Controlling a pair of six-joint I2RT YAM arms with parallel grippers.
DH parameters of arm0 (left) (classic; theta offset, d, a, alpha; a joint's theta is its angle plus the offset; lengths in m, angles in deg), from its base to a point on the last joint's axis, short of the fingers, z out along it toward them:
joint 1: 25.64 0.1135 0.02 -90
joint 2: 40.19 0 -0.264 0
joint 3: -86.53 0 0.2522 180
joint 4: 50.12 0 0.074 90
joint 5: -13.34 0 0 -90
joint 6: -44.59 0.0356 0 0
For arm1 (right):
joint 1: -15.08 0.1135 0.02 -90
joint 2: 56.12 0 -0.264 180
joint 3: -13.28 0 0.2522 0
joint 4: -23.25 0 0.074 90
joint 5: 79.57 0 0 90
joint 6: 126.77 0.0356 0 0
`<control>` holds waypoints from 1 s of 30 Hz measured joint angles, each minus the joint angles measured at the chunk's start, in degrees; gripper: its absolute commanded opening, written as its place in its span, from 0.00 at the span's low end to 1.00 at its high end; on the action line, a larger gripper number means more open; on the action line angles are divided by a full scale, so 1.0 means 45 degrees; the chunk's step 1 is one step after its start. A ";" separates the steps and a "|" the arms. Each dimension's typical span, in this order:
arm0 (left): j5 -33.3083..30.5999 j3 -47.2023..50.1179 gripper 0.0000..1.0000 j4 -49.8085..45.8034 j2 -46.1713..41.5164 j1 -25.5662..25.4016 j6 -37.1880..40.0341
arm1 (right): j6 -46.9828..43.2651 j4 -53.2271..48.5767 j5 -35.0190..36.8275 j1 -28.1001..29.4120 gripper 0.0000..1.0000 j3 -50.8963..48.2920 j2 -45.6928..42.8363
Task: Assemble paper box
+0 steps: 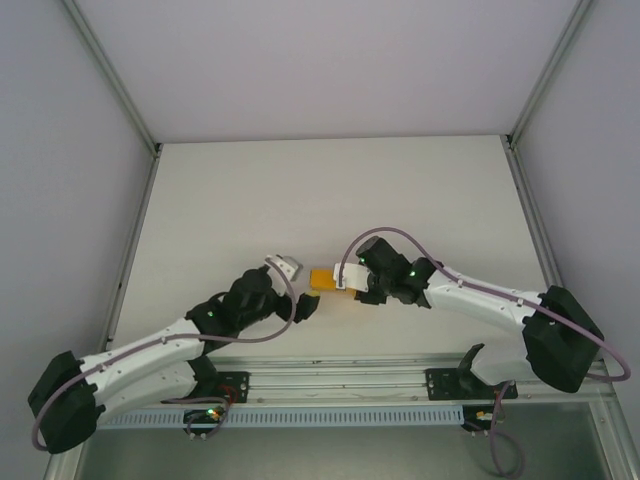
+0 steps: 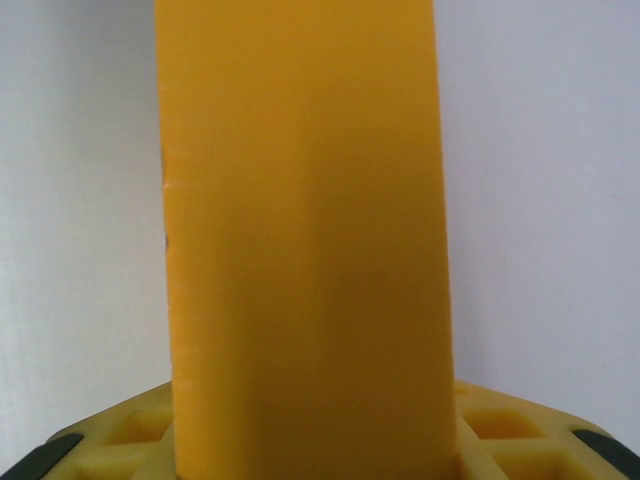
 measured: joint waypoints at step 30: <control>-0.1467 -0.0656 1.00 -0.3065 -0.0670 0.2963 -0.3784 | -0.4503 0.9515 0.5625 0.0058 1.00 -0.0457 0.5357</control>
